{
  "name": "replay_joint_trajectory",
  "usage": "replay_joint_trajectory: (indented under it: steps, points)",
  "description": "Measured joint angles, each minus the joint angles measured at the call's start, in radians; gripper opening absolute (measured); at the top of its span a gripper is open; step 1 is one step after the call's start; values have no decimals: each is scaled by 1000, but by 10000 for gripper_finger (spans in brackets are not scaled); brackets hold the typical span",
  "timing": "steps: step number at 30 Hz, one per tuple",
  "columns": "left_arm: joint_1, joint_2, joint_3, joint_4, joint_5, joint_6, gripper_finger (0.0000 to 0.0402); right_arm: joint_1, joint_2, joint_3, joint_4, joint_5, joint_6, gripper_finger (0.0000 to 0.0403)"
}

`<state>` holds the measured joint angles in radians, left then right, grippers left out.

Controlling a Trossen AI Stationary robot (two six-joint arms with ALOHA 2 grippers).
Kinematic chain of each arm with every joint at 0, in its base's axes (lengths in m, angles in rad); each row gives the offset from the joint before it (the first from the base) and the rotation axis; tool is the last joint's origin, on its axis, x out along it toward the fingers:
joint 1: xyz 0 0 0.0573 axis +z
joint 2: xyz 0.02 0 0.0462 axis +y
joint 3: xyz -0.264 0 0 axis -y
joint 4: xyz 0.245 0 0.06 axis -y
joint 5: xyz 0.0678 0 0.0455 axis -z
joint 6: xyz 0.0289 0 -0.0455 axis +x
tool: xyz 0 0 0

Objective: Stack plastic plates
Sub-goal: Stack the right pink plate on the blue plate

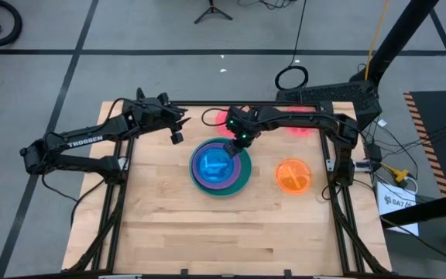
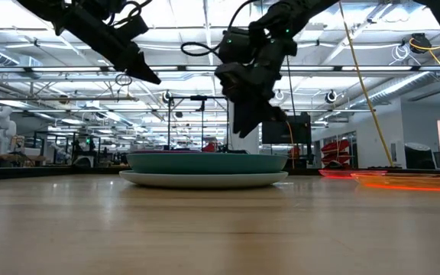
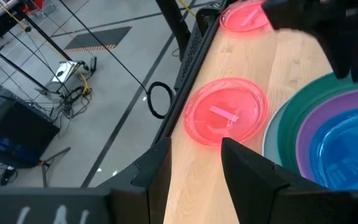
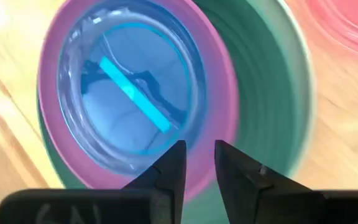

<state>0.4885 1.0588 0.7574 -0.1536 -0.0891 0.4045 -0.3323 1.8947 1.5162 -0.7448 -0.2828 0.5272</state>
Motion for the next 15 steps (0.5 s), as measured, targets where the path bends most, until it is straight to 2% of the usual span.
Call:
replay_joint_trajectory:
  steps: [10,15]
  points:
    - [0,0,0,-16,0,-14,147,-85,-62,0,-382,235,-187,75]
    - [0,0,0,-21,0,-17,147,-188,-63,-14,-459,343,-202,75]
